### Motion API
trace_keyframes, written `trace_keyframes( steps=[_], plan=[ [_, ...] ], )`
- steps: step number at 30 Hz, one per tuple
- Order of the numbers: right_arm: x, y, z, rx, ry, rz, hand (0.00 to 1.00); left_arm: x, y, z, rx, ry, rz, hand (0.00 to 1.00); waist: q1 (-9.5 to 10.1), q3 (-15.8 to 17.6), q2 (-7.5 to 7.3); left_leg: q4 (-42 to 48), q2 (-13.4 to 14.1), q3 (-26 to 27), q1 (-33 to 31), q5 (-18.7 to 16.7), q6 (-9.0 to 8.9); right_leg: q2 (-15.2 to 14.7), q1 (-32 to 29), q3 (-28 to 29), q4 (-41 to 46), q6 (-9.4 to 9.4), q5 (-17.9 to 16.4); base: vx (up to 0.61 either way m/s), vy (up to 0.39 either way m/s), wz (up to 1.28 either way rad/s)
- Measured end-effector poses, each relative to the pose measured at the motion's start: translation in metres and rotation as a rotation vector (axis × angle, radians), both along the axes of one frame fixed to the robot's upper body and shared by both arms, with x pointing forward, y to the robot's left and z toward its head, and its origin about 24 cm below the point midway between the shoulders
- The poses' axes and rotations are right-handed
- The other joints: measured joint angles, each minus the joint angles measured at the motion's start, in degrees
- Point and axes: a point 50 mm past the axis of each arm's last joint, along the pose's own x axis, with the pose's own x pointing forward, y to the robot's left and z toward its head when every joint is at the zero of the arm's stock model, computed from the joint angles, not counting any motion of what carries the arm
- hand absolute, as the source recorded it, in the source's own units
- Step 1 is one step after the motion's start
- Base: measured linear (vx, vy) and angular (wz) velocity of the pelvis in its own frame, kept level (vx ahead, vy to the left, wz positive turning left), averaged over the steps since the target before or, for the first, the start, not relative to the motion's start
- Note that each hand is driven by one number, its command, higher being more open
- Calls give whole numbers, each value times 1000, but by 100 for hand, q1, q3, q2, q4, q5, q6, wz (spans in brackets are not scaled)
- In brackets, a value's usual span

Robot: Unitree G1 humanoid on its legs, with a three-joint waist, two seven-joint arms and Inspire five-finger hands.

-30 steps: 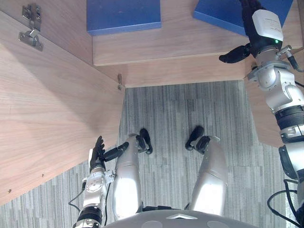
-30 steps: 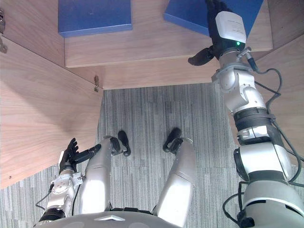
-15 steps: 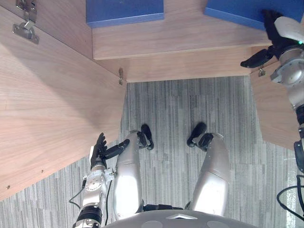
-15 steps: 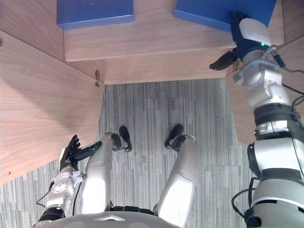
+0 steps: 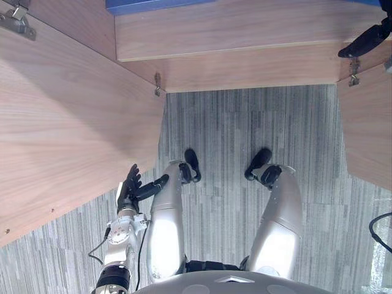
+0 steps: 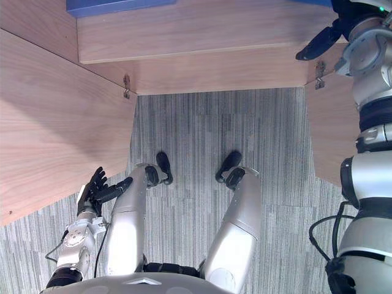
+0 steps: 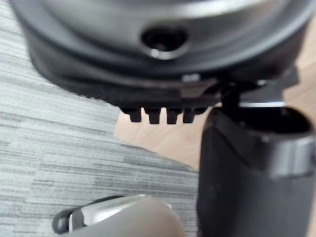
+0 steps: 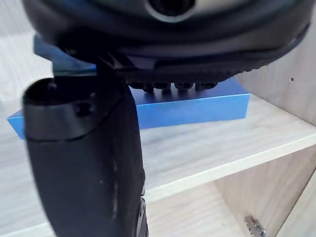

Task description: Walk over to the cabinet, pick up the folder, carry it to the office cabinet, place the folder inside the office cabinet, then close the office cabinet door

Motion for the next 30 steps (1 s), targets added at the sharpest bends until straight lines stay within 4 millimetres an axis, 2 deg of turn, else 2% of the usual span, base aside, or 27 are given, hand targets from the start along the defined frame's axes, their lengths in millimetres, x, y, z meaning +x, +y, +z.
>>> trace_keyframes(
  steps=[6,9,11,12,16,22,30],
  plan=[
    [8,24,16,-17,-35,35,100,-1,-2,4,-3,-19,2,100,-14,32,64,12,33,-44,-70,64,-58,17,-95,-8,108,-56,-65,-55,31,2],
    [17,47,21,-39,-43,94,100,-1,-2,5,-2,-20,6,100,-18,33,68,-12,64,-49,-76,108,-94,56,-122,-10,113,-42,-86,-60,28,-4],
    [21,67,22,-67,-50,156,100,-2,-1,6,-3,-20,10,100,-13,33,68,-9,117,-48,-78,120,-114,111,-126,-13,101,-39,-89,-67,34,-7],
    [25,84,24,-92,-55,200,100,-2,0,6,-2,-21,13,100,-15,33,69,-10,133,-39,-79,129,-127,124,-142,-13,103,-39,-90,-59,34,-7],
    [29,109,29,-180,-70,243,100,-2,-2,6,-7,-23,24,100,-4,32,69,-21,147,-39,-90,158,-155,141,-168,-12,106,-48,-93,-50,35,-1],
    [26,121,41,-220,-114,250,100,-3,-1,4,-18,-13,62,100,-11,32,68,-16,225,-2,3,161,-181,238,-34,-42,-9,-182,-9,-40,56,-7],
    [27,119,38,-202,-119,240,100,-10,-4,-7,-40,45,77,100,-40,27,58,-338,315,92,490,154,-169,443,488,-143,-446,-160,101,-40,44,-10]
  ],
)
